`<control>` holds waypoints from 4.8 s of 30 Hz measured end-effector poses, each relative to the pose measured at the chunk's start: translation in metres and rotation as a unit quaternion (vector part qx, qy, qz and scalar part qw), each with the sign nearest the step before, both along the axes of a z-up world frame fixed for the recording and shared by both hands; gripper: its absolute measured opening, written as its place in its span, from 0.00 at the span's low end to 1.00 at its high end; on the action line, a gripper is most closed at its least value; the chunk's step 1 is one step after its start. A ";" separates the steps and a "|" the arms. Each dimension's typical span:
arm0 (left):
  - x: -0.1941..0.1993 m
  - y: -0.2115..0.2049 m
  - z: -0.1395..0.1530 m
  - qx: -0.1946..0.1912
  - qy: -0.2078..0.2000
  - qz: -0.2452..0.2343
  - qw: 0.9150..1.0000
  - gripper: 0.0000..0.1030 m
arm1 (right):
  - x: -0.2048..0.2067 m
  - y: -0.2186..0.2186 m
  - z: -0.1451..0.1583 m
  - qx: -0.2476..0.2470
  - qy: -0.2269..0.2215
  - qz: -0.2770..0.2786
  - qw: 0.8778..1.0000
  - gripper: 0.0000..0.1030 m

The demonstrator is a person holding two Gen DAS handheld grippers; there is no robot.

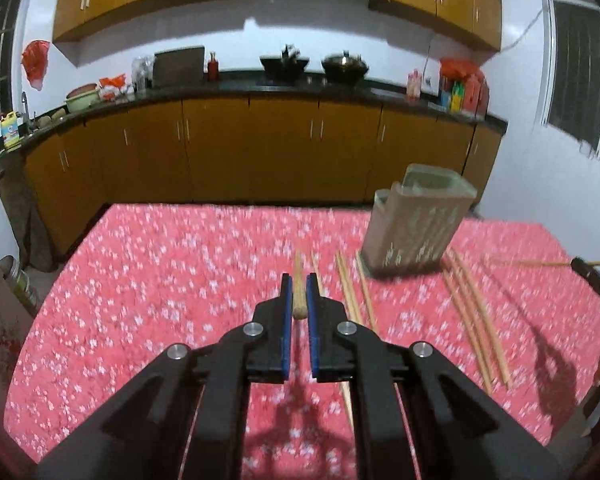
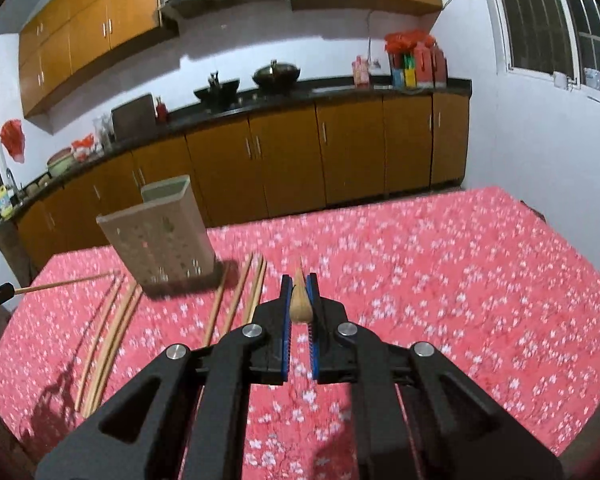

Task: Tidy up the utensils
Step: 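Lift the held chopsticks off the table with both tools, tilting them upright, then carry both chopsticks over the beige holder and open both tools to drop them in, then move both tools back to the table and grasp a chopstick with the right tool, then grasp a chopstick with the left tool while the right tool holds its chopstick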

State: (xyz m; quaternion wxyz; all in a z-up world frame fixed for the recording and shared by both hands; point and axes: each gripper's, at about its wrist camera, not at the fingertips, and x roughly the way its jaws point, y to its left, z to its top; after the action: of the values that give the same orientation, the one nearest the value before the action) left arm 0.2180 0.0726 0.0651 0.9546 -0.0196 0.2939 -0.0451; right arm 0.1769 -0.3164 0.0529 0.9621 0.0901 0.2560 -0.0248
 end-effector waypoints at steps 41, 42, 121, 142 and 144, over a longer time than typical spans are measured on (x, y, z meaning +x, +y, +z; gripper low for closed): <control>0.025 -0.026 0.175 -0.076 -0.195 -0.029 0.977 0.08 | 0.042 0.037 0.147 0.061 -0.156 0.100 0.981 0.07; 0.026 -0.029 0.174 -0.079 -0.197 -0.032 0.977 0.08 | 0.043 0.040 0.145 0.060 -0.153 0.104 0.981 0.07; 0.029 -0.028 -0.095 -0.034 0.124 0.002 0.992 0.31 | 0.049 0.057 -0.107 0.000 0.199 0.092 0.976 0.13; 0.031 -0.050 -0.128 0.006 0.162 -0.007 0.987 0.08 | 0.040 0.038 -0.110 0.001 0.194 0.058 0.979 0.08; 0.035 -0.047 -0.129 0.006 0.163 -0.002 0.987 0.08 | 0.040 0.039 -0.110 -0.003 0.192 0.060 0.979 0.08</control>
State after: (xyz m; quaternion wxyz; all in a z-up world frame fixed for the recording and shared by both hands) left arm 0.2530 0.0256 -0.0634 0.8938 -0.0204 0.4462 -0.0413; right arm 0.2165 -0.2775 -0.0572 0.8949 0.0653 0.4411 0.0153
